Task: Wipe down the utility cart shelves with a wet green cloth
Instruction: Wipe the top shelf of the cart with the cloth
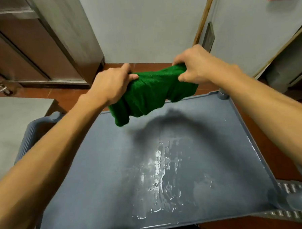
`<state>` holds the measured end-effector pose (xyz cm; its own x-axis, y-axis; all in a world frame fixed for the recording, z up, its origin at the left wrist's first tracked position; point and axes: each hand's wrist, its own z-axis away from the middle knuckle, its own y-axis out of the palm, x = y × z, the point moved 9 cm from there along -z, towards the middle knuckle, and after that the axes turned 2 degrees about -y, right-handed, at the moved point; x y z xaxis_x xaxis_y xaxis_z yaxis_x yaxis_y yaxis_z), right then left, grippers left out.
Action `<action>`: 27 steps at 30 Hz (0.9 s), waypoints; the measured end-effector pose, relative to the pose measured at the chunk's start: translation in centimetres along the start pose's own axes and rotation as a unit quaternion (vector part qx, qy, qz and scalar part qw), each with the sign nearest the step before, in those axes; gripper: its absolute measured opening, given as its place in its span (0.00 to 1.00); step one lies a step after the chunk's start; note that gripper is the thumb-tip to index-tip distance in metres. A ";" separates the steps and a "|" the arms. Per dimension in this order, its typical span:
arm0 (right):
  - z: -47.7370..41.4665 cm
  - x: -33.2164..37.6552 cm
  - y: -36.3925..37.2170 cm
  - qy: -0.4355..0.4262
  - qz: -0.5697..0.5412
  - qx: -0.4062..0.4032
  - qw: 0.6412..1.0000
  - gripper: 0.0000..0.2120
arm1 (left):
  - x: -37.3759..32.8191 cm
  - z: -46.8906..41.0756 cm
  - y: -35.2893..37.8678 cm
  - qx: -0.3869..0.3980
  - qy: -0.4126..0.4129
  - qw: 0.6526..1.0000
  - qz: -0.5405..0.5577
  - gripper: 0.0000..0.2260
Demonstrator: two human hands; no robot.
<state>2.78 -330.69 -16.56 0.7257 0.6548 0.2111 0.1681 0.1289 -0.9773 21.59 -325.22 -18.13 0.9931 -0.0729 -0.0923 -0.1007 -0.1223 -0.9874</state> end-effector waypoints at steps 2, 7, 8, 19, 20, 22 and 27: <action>-0.7 -2.3 0.7 0.000 0.017 -0.037 0.999 0.12 | -0.8 -2.2 0.8 -0.005 -0.005 1.000 -0.009 0.18; 0.0 -6.8 7.5 -0.014 0.062 -0.074 0.995 0.14 | -2.6 -4.6 9.2 0.035 0.019 0.999 -0.006 0.18; 0.5 -7.4 9.7 -0.015 0.055 -0.074 0.996 0.14 | -2.8 -4.5 11.9 0.055 0.014 0.998 0.002 0.18; 2.0 -11.2 27.6 0.022 -0.073 0.139 0.987 0.39 | -3.7 -0.4 28.9 0.184 -0.049 0.977 0.096 0.16; 1.9 -11.2 27.9 0.018 -0.068 0.140 0.988 0.39 | -3.8 0.0 28.9 0.180 -0.047 0.978 0.098 0.21; 1.8 -11.1 28.1 0.015 -0.051 0.129 0.990 0.38 | -3.9 0.8 28.8 0.183 -0.058 0.977 0.094 0.31; 2.0 -10.3 28.0 0.025 -0.038 0.131 0.990 0.36 | -4.7 1.7 29.2 0.212 -0.063 0.974 0.044 0.27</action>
<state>-1.30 -332.35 -46.16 0.7512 0.5984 0.2784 0.0490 0.3702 -0.9277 14.13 -326.79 -46.73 0.9840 0.0608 -0.1675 -0.1781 0.3009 -0.9369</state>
